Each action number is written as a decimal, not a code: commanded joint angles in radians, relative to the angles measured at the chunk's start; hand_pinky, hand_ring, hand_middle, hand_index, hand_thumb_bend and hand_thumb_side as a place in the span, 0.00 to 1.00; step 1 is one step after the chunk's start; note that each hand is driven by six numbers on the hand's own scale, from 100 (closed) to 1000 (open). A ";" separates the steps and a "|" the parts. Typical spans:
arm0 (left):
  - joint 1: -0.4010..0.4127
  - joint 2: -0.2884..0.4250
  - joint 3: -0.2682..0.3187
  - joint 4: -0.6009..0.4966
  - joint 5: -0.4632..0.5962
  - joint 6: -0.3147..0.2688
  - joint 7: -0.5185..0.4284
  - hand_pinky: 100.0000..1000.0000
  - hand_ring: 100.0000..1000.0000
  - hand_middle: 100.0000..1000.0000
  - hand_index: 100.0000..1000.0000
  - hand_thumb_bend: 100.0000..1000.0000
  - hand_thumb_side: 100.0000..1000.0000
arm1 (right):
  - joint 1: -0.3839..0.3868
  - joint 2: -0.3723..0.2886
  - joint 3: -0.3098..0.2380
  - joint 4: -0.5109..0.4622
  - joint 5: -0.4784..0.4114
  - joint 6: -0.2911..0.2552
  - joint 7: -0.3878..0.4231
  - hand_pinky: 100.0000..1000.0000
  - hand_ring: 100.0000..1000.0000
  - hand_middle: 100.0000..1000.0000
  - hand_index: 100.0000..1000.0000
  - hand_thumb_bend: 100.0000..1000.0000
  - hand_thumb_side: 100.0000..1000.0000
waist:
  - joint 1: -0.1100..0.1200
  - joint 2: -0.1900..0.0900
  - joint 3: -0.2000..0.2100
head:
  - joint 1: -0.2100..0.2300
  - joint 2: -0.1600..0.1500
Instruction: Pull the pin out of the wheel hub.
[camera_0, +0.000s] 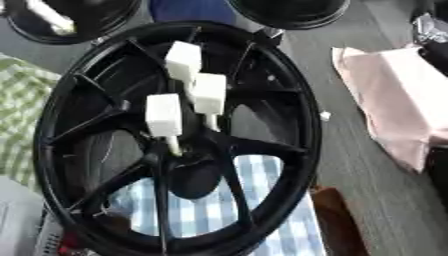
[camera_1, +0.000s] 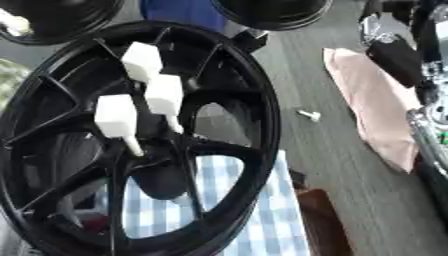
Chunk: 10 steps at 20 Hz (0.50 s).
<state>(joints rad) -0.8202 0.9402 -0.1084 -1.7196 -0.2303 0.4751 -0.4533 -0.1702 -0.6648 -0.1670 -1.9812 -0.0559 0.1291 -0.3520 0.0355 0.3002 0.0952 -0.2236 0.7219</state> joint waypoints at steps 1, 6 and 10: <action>0.088 0.097 0.123 -0.053 0.036 0.007 0.105 0.64 0.45 0.25 0.30 0.32 0.07 | -0.007 -0.023 -0.016 -0.017 -0.001 -0.002 -0.007 0.88 0.75 0.73 0.76 0.07 0.28 | -0.017 -0.026 0.004 | -0.006 0.008; 0.355 0.097 0.267 -0.087 0.080 0.034 0.281 0.63 0.45 0.25 0.30 0.32 0.07 | -0.003 -0.015 -0.031 -0.018 0.000 -0.005 -0.021 0.88 0.75 0.73 0.76 0.07 0.27 | -0.029 -0.026 0.014 | -0.006 0.006; 0.509 0.037 0.304 -0.099 0.148 0.003 0.388 0.62 0.46 0.29 0.36 0.34 0.13 | -0.010 -0.007 -0.032 -0.019 -0.003 -0.007 -0.025 0.88 0.75 0.73 0.76 0.07 0.27 | -0.034 -0.027 0.016 | -0.001 0.006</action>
<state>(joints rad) -0.3079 0.9637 0.1633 -1.7984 -0.1036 0.4881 -0.0990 -0.1696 -0.6551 -0.1851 -1.9813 -0.0559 0.1240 -0.3721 0.0147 0.3002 0.1115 -0.2259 0.7284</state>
